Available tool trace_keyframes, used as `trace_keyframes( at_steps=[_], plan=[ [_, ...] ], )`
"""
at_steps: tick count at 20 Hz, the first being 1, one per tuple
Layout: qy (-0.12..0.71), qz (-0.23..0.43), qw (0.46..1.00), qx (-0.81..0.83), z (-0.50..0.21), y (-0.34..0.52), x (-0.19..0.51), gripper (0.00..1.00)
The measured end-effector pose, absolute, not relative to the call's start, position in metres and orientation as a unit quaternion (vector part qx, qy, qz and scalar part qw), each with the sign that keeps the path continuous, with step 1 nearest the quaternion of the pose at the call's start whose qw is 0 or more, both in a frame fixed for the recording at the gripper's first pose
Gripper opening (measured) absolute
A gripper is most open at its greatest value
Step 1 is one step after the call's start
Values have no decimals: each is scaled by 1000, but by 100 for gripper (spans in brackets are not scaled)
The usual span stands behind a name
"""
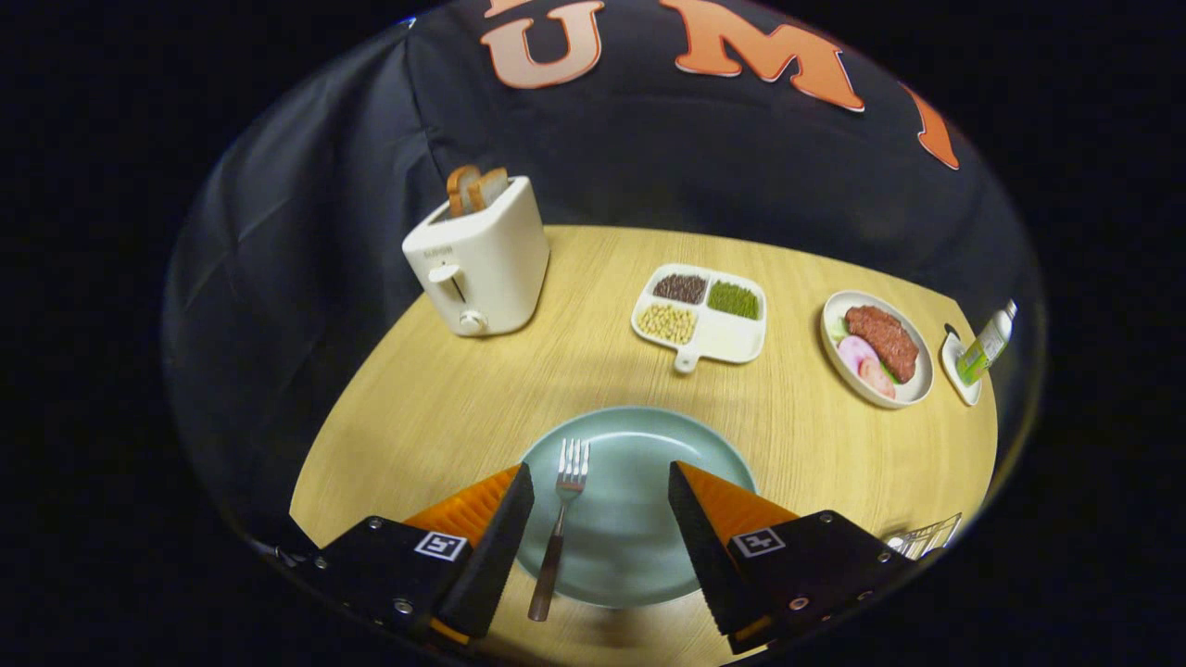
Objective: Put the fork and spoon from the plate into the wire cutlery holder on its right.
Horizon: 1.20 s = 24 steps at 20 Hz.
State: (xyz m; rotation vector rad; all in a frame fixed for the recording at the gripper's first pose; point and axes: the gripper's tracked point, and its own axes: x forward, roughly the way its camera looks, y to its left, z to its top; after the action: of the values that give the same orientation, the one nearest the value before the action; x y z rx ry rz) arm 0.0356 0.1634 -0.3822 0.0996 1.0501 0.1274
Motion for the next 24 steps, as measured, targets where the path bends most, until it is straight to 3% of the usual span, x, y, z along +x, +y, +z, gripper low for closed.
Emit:
trace_keyframes(
  at_steps=[4, 10, 14, 19, 24],
  plan=[
    [572, 54, 818, 41, -416, 176, 24, 87],
    [654, 45, 754, 30, -447, 186, 0, 73],
    [700, 42, 713, 25, -457, 189, -18, 46],
    [711, 33, 702, 16, -460, 190, -12, 14],
    [686, 35, 727, 18, -450, 180, -9, 5]
  ],
)
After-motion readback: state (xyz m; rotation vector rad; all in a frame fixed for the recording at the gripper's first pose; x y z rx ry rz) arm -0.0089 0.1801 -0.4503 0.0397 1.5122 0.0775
